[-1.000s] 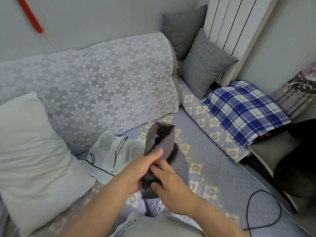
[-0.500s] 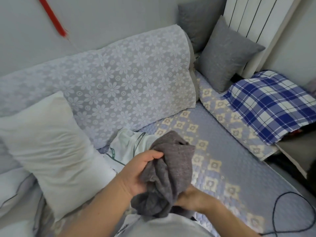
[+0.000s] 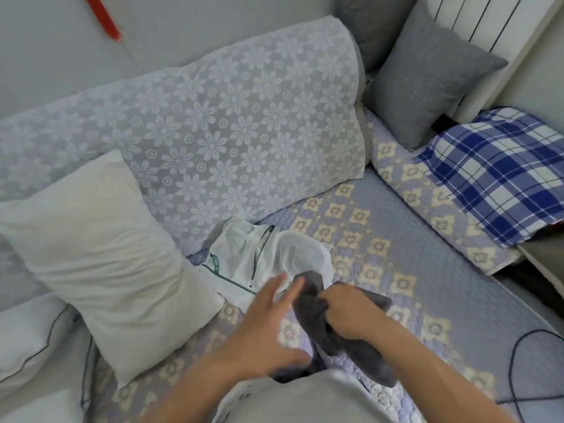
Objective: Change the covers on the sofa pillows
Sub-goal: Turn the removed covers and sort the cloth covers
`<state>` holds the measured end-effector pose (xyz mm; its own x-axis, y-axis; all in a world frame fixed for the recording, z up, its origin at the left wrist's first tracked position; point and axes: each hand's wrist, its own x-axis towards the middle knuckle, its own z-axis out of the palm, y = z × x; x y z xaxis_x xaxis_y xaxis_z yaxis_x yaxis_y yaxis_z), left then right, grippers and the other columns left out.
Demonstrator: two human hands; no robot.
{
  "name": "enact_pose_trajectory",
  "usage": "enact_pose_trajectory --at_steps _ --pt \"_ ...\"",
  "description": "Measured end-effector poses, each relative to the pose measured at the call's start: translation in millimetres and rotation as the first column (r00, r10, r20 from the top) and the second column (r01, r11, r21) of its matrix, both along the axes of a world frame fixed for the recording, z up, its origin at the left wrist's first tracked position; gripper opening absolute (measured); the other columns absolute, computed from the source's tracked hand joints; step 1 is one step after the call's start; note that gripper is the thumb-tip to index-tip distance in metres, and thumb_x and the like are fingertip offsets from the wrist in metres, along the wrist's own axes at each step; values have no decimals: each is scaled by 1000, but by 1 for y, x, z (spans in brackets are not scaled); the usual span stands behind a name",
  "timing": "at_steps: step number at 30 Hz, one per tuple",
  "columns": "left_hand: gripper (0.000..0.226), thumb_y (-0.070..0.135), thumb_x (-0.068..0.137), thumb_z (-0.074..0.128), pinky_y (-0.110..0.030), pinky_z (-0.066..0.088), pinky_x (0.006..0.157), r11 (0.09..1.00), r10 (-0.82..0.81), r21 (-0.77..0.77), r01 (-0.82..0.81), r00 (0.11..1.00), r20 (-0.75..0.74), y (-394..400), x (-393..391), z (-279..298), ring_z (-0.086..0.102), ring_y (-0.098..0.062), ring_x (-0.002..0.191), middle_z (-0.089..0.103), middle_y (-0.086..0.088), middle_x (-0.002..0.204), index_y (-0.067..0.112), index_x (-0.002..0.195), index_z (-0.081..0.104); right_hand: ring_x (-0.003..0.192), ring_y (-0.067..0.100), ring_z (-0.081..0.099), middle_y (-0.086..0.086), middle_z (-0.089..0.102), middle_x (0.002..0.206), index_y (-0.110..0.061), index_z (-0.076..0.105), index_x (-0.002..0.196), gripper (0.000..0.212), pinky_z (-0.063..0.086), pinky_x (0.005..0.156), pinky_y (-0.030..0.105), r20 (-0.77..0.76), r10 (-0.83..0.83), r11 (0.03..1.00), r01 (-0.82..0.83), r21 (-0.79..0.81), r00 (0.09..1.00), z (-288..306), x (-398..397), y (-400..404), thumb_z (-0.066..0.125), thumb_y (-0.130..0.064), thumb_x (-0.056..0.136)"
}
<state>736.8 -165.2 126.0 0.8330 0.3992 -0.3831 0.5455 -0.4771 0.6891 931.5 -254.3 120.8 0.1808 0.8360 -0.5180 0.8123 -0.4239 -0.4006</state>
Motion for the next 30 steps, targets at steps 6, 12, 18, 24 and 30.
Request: enact_pose_trajectory --at_steps 6,12,18,24,30 --pt "121 25 67 92 -27 41 112 766 354 -619 -174 918 178 20 6 -30 43 1 139 41 16 154 55 151 10 84 18 73 4 76 85 -19 74 89 38 59 76 36 -647 -476 701 701 129 595 32 -33 33 45 5 86" --pt "65 1 81 73 -22 52 94 711 520 -614 -342 844 132 24 16 -53 64 -4 115 67 11 123 38 130 50 101 29 71 10 76 102 -20 70 113 35 59 85 39 -832 -553 187 965 -186 -53 -5 -59 50 45 0 100" --pt "33 0 92 53 -45 61 81 91 648 -831 -548 667 -369 45 27 -83 74 -35 94 73 -24 104 15 118 67 116 6 64 -10 65 128 -45 49 136 59 53 100 33 -687 -692 472 859 -199 221 -58 -107 31 78 -30 86" --pt "34 32 98 58 -40 59 82 126 212 -805 -580 808 -549 16 48 -120 72 -33 104 75 -16 112 19 129 64 95 13 72 -2 74 106 -24 58 127 49 57 77 25 -524 -851 124 955 -271 -39 -96 -97 3 74 -3 86" --pt "44 56 99 47 -31 46 101 492 -253 -841 -225 887 -386 38 73 -187 64 -11 114 70 4 127 29 128 67 85 25 73 9 74 98 -20 61 116 38 59 65 35 -338 -920 -89 946 -310 -197 -146 -48 -34 67 0 84"
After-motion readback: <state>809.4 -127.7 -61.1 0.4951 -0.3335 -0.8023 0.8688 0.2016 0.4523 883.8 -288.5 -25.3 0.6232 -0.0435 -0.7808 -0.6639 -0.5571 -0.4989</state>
